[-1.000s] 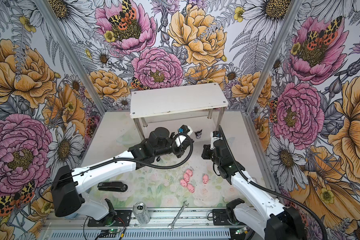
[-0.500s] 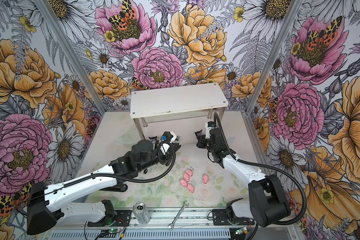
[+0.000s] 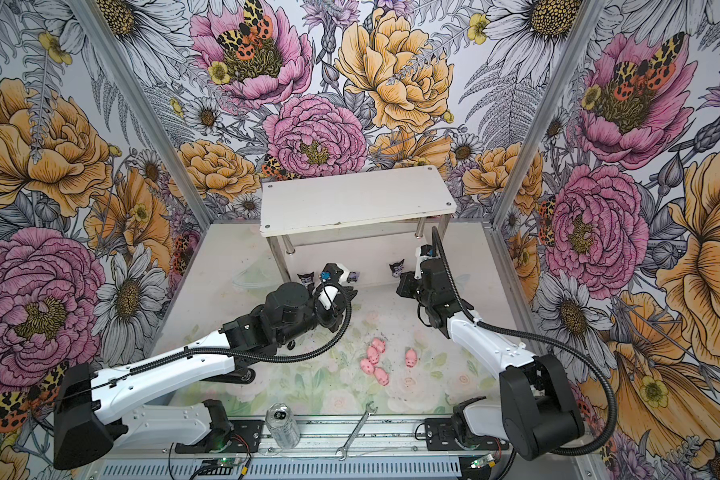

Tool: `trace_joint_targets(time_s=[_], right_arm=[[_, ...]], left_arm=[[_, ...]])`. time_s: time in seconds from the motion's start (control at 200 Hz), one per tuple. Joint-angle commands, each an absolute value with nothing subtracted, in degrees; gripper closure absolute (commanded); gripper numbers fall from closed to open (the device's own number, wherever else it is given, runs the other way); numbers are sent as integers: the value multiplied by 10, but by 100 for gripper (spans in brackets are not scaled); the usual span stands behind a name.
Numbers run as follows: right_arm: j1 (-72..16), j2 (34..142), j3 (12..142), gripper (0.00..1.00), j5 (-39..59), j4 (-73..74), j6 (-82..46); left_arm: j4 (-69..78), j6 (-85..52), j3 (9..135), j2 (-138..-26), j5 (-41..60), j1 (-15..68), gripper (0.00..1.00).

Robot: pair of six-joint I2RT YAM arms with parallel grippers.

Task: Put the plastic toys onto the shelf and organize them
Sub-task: 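Withdraw the left gripper from the shelf while the right gripper moves toward the shelf, then lower the right gripper onto a pink pig and close on it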

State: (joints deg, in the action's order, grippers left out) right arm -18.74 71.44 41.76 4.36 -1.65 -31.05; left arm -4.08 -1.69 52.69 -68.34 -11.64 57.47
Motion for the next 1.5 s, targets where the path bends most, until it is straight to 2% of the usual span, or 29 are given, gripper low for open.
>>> trace_joint_targets(time_s=[0.0,0.11,0.225,0.33,0.435,0.52,0.615,0.736,0.891,1.201,1.351,1.496], right_arm=[[-240,652,419,100,-75,-140,-277],[-296,595,412,100,-145,-217,-278],[-304,506,400,100,-171,-258,-303],[-307,442,401,85,-152,-281,-317],[-328,457,429,65,-94,-327,-311],[-382,508,447,57,-86,-370,-314],[-484,549,446,53,-133,-391,-333],[-577,592,439,52,-161,-390,-380],[-619,648,427,50,-174,-389,-433],[-593,672,383,43,-201,-357,-454],[-553,671,365,57,-153,-329,-445],[-511,611,322,54,-137,-349,-497]], left_arm=[[-58,-65,499,-653,-171,568,79],[-73,-98,477,-615,-209,565,78],[-76,-114,453,-546,-239,557,74],[-95,-136,443,-497,-242,543,71],[-119,-149,434,-468,-242,537,65],[-147,-158,431,-455,-248,535,59],[-182,-177,422,-446,-259,533,57],[-192,-205,392,-442,-242,519,54],[-175,-234,365,-449,-190,482,51],[-123,-255,347,-468,-124,433,50],[-111,-255,347,-482,-101,429,50],[-104,-252,351,-500,-89,426,50]])
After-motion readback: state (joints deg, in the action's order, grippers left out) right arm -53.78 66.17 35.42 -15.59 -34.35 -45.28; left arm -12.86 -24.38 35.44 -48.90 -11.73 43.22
